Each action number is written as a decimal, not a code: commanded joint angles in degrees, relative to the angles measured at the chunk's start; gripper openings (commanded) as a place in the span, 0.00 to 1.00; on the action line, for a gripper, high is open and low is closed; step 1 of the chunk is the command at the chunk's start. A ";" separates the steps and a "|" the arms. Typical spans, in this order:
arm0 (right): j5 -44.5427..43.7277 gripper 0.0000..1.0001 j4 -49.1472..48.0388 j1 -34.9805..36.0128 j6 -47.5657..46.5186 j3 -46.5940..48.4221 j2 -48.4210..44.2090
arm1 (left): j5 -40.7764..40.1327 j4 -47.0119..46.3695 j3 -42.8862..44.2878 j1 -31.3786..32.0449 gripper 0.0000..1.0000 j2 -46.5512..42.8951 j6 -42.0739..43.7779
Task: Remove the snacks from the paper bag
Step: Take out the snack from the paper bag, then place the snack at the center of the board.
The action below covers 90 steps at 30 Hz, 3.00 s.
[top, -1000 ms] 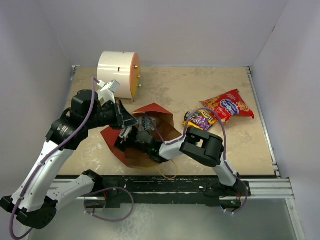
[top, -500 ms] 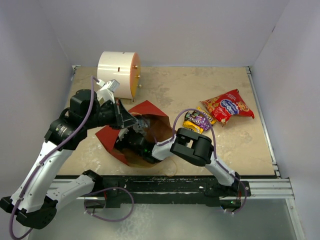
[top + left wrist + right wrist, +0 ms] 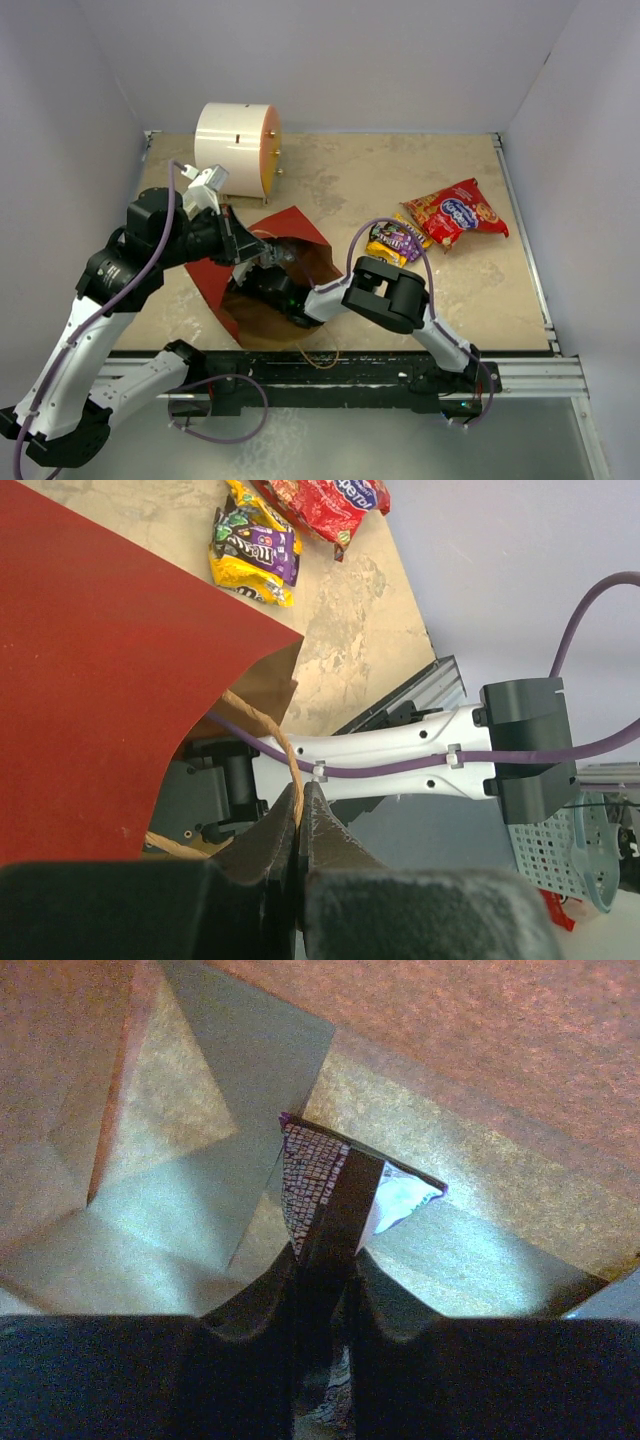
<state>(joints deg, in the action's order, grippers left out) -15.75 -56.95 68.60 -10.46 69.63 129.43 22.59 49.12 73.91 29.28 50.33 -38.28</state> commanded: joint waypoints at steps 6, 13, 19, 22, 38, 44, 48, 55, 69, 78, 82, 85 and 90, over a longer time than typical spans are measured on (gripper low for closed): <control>2.49 0.19 -5.37 0.21 -5.43 -6.01 -8.51 | -3.29 0.64 1.60 0.17 0.00 -1.21 2.62; 13.30 0.18 -8.27 0.22 -8.04 -15.51 -16.38 | -4.73 -0.58 1.40 0.17 0.00 -0.41 2.71; 23.31 0.18 -9.16 0.22 -6.37 -21.75 -23.63 | -6.29 -2.40 0.88 0.17 0.00 -0.98 2.16; 26.18 0.18 -7.30 0.22 -4.96 -24.59 -29.07 | -7.25 -2.45 0.97 0.17 0.00 -1.31 1.99; 20.73 0.20 41.88 0.21 -8.22 -29.57 -75.86 | -10.71 -1.80 -1.24 0.17 0.00 -3.08 0.81; 4.85 0.19 63.34 0.13 -7.18 -24.73 -88.21 | -12.05 -1.95 -3.05 0.17 0.00 -4.95 1.64; -10.03 0.17 70.49 -0.42 -9.64 -21.76 -87.61 | -12.26 -0.87 -2.61 0.16 0.00 -4.27 3.12; -3.76 0.17 65.24 -18.49 -12.01 -25.33 -86.32 | -11.42 0.25 -2.03 0.17 0.00 -2.99 5.73; 12.40 0.07 55.34 -44.01 -16.60 -24.33 -57.09 | -2.51 -8.30 -4.31 0.21 0.00 -0.07 8.69; 14.83 0.15 54.23 -44.34 -23.53 -23.97 -53.06 | -2.41 -8.41 -1.52 0.17 0.00 1.21 11.77; 16.33 0.25 53.32 -44.34 -23.96 -22.58 -49.41 | -3.47 -5.56 1.15 0.17 0.00 2.63 16.71; 15.29 0.37 56.09 -44.34 -22.94 -19.30 -47.38 | -3.05 -5.49 1.76 0.17 0.00 3.53 18.17; 15.38 0.58 63.62 -44.39 -19.97 -14.52 -48.21 | -1.18 -5.41 1.61 0.17 0.00 3.90 17.74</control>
<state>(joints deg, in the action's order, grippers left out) -1.32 2.22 24.10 -32.29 49.98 83.66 19.70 44.62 73.89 29.30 54.26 -22.55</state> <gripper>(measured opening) 0.538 0.005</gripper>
